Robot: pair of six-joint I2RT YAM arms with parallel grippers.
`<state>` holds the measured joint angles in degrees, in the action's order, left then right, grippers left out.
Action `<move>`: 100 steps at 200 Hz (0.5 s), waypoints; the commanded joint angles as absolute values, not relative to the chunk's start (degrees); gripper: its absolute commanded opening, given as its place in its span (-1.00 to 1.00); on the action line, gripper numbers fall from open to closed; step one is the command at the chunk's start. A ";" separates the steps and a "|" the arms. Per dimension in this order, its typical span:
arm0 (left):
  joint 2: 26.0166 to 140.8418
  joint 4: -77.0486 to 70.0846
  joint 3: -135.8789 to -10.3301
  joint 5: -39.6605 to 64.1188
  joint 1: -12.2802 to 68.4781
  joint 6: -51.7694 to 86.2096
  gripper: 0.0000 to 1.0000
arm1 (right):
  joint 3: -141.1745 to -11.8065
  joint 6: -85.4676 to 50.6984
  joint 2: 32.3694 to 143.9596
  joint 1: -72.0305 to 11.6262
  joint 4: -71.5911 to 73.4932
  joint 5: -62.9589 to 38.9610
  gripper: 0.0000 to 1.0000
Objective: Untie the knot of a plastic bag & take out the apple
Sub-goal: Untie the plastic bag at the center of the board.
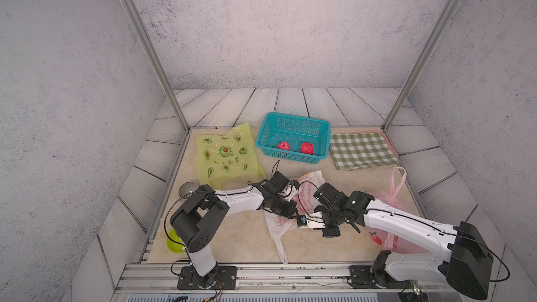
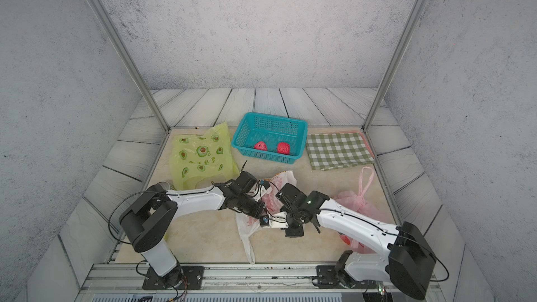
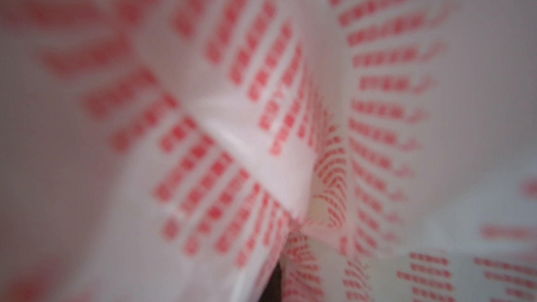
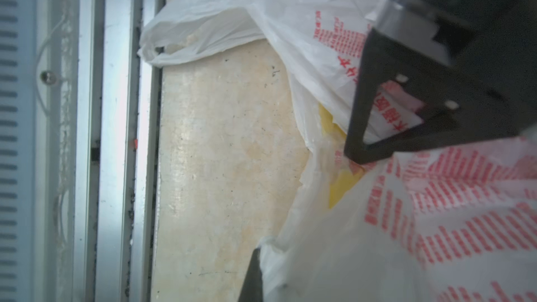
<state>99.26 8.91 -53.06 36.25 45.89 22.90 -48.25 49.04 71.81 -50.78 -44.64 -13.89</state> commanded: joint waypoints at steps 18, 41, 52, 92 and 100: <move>100.38 10.56 -54.31 34.38 45.44 22.07 -1.00 | -51.80 70.48 82.96 -49.58 -59.27 -17.68 -1.00; 100.07 10.81 -54.05 34.23 45.44 22.03 -1.00 | -53.70 70.26 86.87 -49.57 -60.00 -16.29 -1.00; 99.80 11.02 -53.99 34.27 45.44 21.86 -1.00 | -53.22 69.49 86.16 -49.58 -58.45 -17.37 -1.00; 99.32 11.07 -53.71 33.93 45.42 21.95 -1.00 | -52.41 60.08 82.94 -49.57 -54.91 -16.87 0.98; 99.33 11.13 -53.71 34.01 45.44 21.92 -1.00 | -51.85 59.01 82.01 -49.58 -53.99 -16.39 0.98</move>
